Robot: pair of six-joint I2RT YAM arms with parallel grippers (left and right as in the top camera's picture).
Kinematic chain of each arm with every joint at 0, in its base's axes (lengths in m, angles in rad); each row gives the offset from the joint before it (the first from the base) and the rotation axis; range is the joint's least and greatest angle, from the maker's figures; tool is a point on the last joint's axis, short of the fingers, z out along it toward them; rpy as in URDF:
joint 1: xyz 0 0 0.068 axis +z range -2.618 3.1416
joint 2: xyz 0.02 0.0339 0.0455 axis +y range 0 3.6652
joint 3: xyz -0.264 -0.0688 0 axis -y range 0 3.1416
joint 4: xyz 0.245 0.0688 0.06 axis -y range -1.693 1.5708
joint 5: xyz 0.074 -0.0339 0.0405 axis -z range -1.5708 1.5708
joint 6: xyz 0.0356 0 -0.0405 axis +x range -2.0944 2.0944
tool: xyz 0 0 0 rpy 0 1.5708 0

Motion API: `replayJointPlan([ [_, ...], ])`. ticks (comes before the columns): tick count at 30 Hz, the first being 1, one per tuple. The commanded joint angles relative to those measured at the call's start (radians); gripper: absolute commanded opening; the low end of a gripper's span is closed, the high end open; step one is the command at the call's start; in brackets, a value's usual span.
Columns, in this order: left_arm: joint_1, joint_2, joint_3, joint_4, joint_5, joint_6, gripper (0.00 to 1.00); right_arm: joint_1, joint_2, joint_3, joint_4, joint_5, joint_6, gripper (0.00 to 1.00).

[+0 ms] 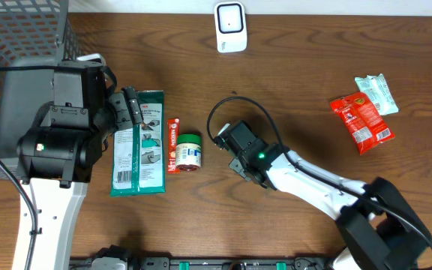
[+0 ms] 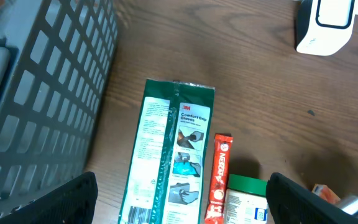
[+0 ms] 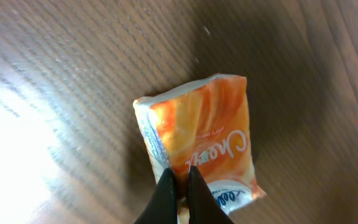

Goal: Scan the item barcode

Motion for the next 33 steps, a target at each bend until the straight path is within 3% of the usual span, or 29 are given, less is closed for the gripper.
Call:
replayJointPlan([
  [1,0.002,0.004,0.004,0.001,-0.009,-0.009,0.87,-0.014,-0.084,0.034,-0.022,-0.064,0.103,0.01],
  [10,0.002,0.004,0.004,0.001,-0.009,-0.009,0.87,-0.181,-0.176,0.034,-0.072,-0.431,0.299,0.01],
  [16,0.002,0.004,0.004,0.001,-0.009,-0.009,0.87,-0.212,-0.171,0.034,-0.087,-0.489,0.187,0.36],
  [18,0.002,0.004,0.004,0.002,-0.010,-0.009,0.87,-0.191,-0.171,0.034,-0.096,-0.466,0.173,0.41],
  [26,0.002,0.004,0.004,0.001,-0.009,-0.009,0.87,-0.018,-0.153,0.030,-0.107,-0.084,0.146,0.38],
  [33,0.002,0.004,0.004,0.001,-0.010,-0.009,0.87,0.073,-0.051,0.030,-0.086,0.072,0.116,0.39],
])
